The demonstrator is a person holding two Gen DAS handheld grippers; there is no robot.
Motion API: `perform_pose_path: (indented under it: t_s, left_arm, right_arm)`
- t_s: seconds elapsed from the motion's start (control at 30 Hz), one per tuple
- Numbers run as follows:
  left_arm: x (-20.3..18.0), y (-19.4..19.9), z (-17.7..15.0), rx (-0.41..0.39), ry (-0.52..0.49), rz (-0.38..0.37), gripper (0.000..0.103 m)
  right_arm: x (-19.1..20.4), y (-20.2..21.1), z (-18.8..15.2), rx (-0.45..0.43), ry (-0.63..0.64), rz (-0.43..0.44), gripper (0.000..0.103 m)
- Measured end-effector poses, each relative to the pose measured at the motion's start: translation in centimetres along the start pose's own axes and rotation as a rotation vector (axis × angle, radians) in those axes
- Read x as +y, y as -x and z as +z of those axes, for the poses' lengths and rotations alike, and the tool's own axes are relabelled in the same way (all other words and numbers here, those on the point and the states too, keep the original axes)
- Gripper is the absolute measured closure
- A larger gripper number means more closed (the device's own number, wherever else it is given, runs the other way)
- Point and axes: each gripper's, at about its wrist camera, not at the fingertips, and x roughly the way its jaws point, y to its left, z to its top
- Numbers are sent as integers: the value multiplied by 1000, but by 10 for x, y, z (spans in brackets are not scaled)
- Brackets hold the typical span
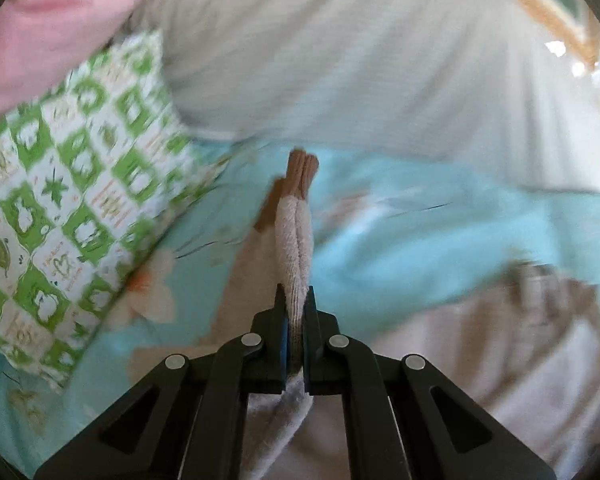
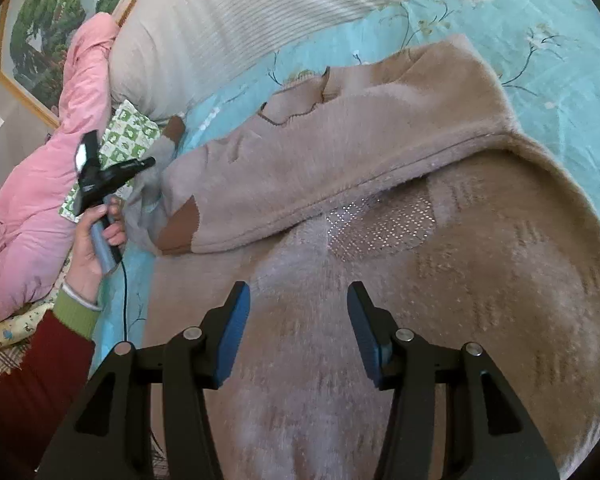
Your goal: Fold small clothes
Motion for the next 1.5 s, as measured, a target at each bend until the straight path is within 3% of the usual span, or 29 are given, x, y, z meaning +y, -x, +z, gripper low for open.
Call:
perform_pose_path:
  t_s: [0.13,0.3,0.43,0.67,0.77,0.93,1.07,1.2,1.3,1.4,1.5]
  left_arm:
    - [-60,58,-8,-85,-28,-158,101]
    - [-149,92,-22,-133,-86,-311,101]
    - [-205,77,-49,-76,-138,-375,101]
    - [-257,41,-87,16,-186,-396,99]
    - [-256,32,-99,67,-200,-403,94]
    - [-228,49,-120,83,-216,-390,55]
    - [-182,71,-137,67,-207,-340,46]
    - [-134,80,-149,58,-181,-239,42]
    - [-97,74,-154,70,-148,-130,38]
    - [-65,59,-158,106,-110,-33,38]
    - [-44,47,-160,135,-52,-40,38]
  right_arm:
    - [-3,10,-5,-20,-18,5,51]
    - [-13,21,-10,-41,-49,-1,51]
    - [-27,31,-11,-65,-78,-23,51]
    - [-49,43,-6,-101,-129,-47,51]
    - [-52,42,-2,-100,-150,-39,51]
    - [-44,34,12,-107,-146,-25,41]
    - [-31,22,30,-99,-85,-23,41]
    - [-20,10,60,-85,-8,-45,41]
    - [-5,1,86,-84,143,-141,40]
    - [12,-23,108,-13,376,-225,24]
    - [8,-51,121,105,441,-175,23]
